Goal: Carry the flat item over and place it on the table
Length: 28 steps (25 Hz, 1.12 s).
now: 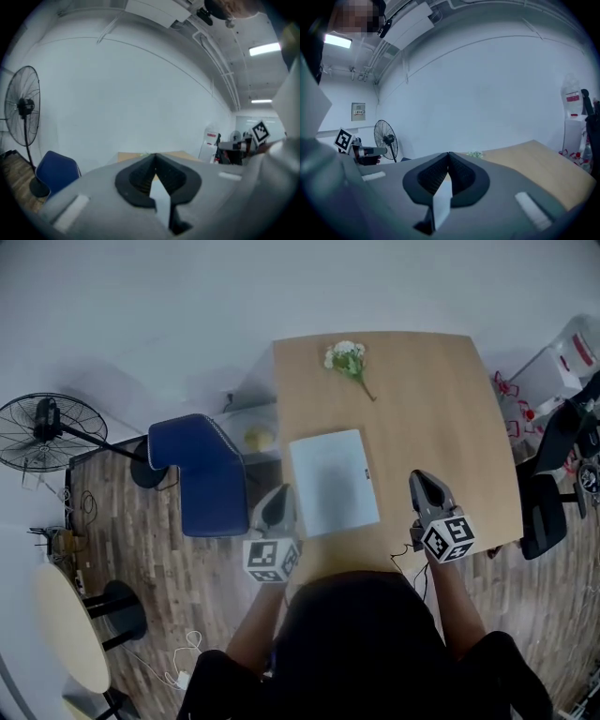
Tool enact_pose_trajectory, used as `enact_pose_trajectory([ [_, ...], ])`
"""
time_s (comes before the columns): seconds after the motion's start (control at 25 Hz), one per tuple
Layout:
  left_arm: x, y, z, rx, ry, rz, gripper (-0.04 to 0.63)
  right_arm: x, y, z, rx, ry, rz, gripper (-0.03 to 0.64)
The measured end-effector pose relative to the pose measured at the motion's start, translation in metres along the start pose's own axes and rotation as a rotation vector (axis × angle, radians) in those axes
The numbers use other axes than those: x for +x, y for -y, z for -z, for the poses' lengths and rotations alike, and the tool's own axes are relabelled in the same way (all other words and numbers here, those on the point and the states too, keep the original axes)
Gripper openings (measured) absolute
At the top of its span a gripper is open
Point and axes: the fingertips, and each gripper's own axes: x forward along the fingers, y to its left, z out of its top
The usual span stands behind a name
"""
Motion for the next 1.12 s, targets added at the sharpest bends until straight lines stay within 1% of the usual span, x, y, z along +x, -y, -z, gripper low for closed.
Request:
enact_pose_trajectory([
  [0.08, 0.004, 0.003, -0.01, 0.004, 0.013, -0.007, 0.0, 0.002, 0.009, -0.008, -0.007, 0.018, 0.011, 0.0],
  [0.16, 0.007, 0.001, -0.014, -0.015, 0.027, -0.03, 0.0, 0.002, 0.014, -0.011, -0.03, 0.016, 0.022, 0.0],
  [0.24, 0.007, -0.001, -0.013, -0.041, 0.032, -0.051, 0.0, 0.0, 0.015, -0.012, -0.076, 0.007, 0.038, 0.0],
  [0.32, 0.008, -0.003, -0.011, -0.053, 0.027, -0.057, 0.0, -0.001, 0.015, -0.012, -0.102, 0.003, 0.053, 0.0],
  [0.48, 0.012, -0.001, -0.006, -0.06, 0.012, -0.064, 0.0, 0.001, 0.019, -0.012, -0.084, -0.001, 0.053, 0.0],
  [0.64, 0.016, 0.005, 0.005, -0.069, -0.01, -0.067, 0.0, 0.006, 0.014, -0.008, -0.125, -0.026, 0.027, 0.0],
  [0.76, 0.017, 0.006, 0.01, -0.082, -0.021, -0.076, 0.0, 0.007, 0.012, -0.007, -0.127, -0.033, 0.02, 0.0],
  [0.84, 0.016, 0.003, 0.012, -0.111, -0.028, -0.081, 0.0, 0.007, 0.013, -0.005, -0.119, -0.038, 0.021, 0.0],
  [0.96, 0.017, -0.001, 0.009, -0.187, -0.028, -0.077, 0.0, 0.008, 0.015, -0.004, -0.115, -0.045, 0.023, 0.0],
  [1.12, 0.019, -0.003, 0.004, -0.191, -0.019, -0.08, 0.0, 0.008, 0.017, -0.002, -0.115, -0.05, 0.027, 0.0],
])
